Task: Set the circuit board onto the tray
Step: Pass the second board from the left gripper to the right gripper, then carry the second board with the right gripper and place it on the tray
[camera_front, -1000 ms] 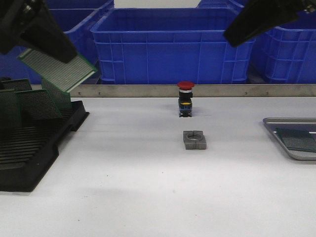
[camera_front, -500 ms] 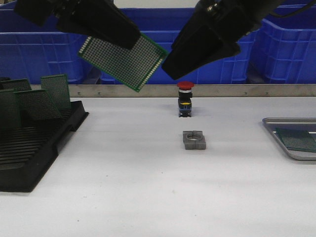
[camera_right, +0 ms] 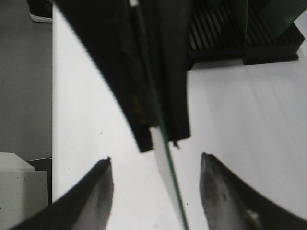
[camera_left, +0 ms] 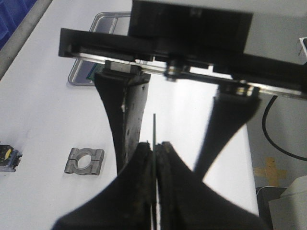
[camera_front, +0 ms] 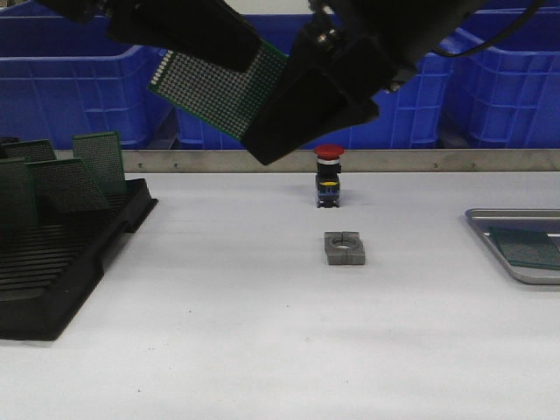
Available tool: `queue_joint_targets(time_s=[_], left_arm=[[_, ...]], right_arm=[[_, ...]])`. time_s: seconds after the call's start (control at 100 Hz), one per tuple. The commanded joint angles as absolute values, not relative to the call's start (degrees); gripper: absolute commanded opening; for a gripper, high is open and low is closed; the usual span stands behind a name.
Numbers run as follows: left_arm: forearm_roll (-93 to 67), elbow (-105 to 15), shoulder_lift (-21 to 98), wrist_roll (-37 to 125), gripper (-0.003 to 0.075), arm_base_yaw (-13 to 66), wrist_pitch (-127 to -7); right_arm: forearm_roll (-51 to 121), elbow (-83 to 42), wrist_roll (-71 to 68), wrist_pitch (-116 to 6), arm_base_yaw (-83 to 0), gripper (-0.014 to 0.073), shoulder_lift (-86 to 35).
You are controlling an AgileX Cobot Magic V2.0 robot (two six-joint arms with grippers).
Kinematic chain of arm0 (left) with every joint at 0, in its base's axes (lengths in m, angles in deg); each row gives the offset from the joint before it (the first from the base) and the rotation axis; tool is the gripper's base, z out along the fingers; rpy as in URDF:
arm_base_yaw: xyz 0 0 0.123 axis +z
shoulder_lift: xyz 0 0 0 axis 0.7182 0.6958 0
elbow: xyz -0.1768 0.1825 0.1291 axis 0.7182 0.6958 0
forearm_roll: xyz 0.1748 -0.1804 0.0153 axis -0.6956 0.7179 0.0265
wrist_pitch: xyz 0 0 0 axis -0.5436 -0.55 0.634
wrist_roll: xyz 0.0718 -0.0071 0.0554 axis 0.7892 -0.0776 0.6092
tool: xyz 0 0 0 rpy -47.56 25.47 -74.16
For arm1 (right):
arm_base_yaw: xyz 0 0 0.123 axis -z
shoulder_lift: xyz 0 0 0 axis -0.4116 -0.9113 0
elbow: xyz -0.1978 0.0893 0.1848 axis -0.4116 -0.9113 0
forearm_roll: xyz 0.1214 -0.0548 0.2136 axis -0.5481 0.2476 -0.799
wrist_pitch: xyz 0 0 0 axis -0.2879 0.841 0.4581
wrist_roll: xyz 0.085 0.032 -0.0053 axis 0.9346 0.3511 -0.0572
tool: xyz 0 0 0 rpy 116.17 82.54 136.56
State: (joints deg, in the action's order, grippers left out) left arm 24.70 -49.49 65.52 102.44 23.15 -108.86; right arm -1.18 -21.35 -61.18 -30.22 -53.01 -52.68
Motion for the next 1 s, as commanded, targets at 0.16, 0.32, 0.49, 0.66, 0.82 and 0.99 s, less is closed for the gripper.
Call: queue_joint_targets(time_s=[0.16,0.32,0.49,0.66,0.82,0.99], left_arm=[[28.9,-51.0,63.8,102.5,-0.0020,22.8,-110.3],[29.3,-51.0,63.8,102.5,0.0013,22.8,-110.3],[29.6,-51.0,63.8,102.7,0.0340,23.0,-109.6],[29.4,-52.6,63.4,103.7,0.0495,23.2,-105.6],[29.3,-55.4,62.5,103.7,0.0491,26.3,-105.1],[29.3,-56.3,61.9,103.7,0.0491,29.8,-105.0]], right_arm=[[-8.9,-19.7,-61.6,-32.5,-53.0,-0.0107,-51.0],[-9.0,-19.7,-61.5,-32.2,-53.0,-0.0115,-51.0],[-9.0,-19.8,-61.0,-32.0,-52.8,-0.0115,-51.0],[-8.9,-20.0,-56.5,-31.2,-50.4,-0.0115,-51.0],[-8.9,-22.9,-52.8,-30.5,-43.8,-0.0115,-51.0],[-8.9,-26.9,-51.3,-31.2,-34.2,-0.0115,-52.0]])
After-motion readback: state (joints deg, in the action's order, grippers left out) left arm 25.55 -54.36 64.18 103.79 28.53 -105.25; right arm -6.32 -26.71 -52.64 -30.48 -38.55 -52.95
